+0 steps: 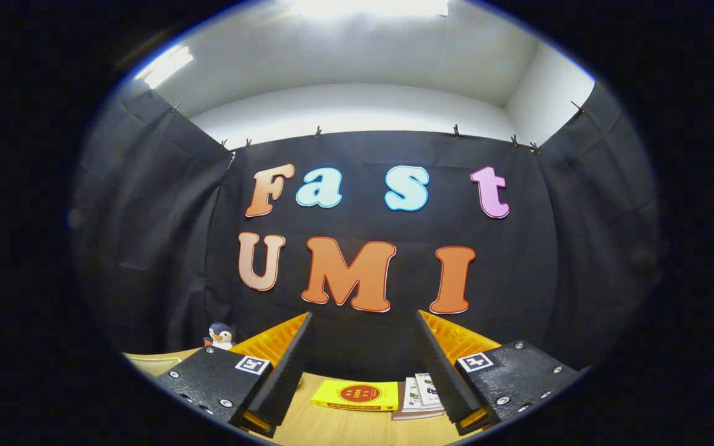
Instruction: Open the storage box then place both shoes into the box .Put the left shoe in first, then the right shoe, with the right side of both shoes facing outward in a uniform manner.
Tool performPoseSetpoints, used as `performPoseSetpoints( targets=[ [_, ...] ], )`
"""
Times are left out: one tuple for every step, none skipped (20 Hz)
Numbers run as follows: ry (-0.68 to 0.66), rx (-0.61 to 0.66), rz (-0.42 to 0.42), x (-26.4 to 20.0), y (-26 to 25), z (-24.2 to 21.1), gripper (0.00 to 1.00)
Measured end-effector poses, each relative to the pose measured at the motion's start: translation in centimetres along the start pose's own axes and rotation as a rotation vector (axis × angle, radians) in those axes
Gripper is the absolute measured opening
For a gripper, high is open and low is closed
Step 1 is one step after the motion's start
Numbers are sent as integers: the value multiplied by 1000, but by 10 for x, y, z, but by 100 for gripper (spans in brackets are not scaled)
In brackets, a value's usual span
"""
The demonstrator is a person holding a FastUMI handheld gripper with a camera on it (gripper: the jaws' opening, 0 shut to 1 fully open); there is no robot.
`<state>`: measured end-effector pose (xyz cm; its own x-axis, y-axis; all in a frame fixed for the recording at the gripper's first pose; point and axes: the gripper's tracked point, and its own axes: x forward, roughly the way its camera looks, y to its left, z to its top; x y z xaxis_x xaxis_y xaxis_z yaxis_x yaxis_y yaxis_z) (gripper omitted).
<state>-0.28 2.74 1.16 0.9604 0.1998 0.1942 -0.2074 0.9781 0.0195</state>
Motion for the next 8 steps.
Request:
performPoseSetpoints(
  targets=[
    [-14,4,-6,-1,-2,5,95],
    [-24,9,-12,1,-6,8,95],
    [-30,14,-17,2,-7,10,95],
    [-35,16,-25,3,-9,12,95],
    [-41,17,-29,2,-11,13,95],
    [-50,14,-35,2,-12,15,96],
    [-62,7,-38,2,-13,17,96],
    [-76,-2,-41,4,-13,20,96]
  ],
)
